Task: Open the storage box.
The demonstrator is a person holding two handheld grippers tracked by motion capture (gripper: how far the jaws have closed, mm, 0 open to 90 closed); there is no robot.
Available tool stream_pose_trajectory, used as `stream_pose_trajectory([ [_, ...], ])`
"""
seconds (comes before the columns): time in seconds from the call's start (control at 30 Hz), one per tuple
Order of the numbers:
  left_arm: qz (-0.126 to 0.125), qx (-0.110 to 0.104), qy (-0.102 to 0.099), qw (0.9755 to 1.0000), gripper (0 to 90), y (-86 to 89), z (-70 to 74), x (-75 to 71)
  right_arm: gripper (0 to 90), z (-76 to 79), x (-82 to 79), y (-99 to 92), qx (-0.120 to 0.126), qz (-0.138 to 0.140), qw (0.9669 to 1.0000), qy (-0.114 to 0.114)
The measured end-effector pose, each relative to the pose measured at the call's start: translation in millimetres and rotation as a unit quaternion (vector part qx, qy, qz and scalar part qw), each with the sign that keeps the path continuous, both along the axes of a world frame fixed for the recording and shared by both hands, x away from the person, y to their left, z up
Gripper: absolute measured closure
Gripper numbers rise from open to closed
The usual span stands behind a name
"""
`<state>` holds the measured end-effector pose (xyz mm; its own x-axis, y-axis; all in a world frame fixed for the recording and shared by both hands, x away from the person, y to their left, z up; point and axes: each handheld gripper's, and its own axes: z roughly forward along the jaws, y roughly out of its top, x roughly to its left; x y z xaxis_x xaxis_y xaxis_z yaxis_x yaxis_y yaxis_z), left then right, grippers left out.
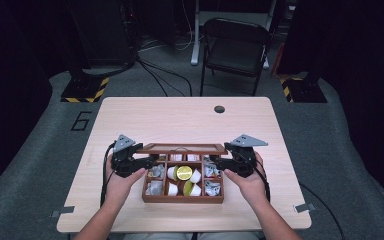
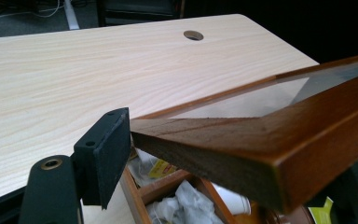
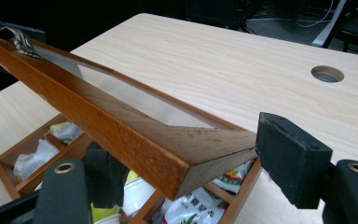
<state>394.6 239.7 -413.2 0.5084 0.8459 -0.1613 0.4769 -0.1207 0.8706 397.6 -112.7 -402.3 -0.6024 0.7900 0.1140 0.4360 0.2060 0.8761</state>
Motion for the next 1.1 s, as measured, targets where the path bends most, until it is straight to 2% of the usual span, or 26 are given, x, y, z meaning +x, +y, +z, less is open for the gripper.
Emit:
stream_pose_trajectory([
  [0.17,0.008,0.003,-0.009,0.9999,25.4,-2.5,2.7,7.4,29.1,2.8,7.1,2.6,0.004,-0.008,0.9999,-0.008],
  [0.4,0.011,-0.006,-0.016,0.9998,25.1,-2.8,5.2,17.8,29.5,5.1,16.6,8.3,0.009,-0.021,0.9995,-0.023],
  [0.5,0.014,-0.013,-0.022,0.9996,25.1,-3.2,4.8,20.6,29.8,4.7,20.3,8.3,0.013,-0.022,0.9993,-0.025],
  [0.6,0.013,-0.01,-0.024,0.9996,25.1,-3.7,3.4,23.0,30.5,2.6,23.7,7.9,0.013,-0.025,0.9994,-0.023],
  [0.63,0.009,-0.002,-0.024,0.9997,25.2,-3.0,3.1,24.1,30.7,1.9,24.9,7.9,0.013,-0.026,0.9994,-0.02],
  [0.8,0.012,0.0,-0.022,0.9997,25.2,-3.8,-0.4,29.7,32.6,0.9,29.6,8.3,0.014,-0.028,0.9992,-0.027],
  [0.93,0.015,-0.016,-0.015,0.9996,25.3,-3.0,-4.7,36.5,33.8,1.1,32.0,9.8,0.011,-0.032,0.9987,-0.038],
  [1.1,0.009,-0.019,-0.013,0.9997,25.7,-2.6,-8.8,43.8,33.6,-3.1,37.7,9.6,0.009,-0.035,0.999,-0.028],
])
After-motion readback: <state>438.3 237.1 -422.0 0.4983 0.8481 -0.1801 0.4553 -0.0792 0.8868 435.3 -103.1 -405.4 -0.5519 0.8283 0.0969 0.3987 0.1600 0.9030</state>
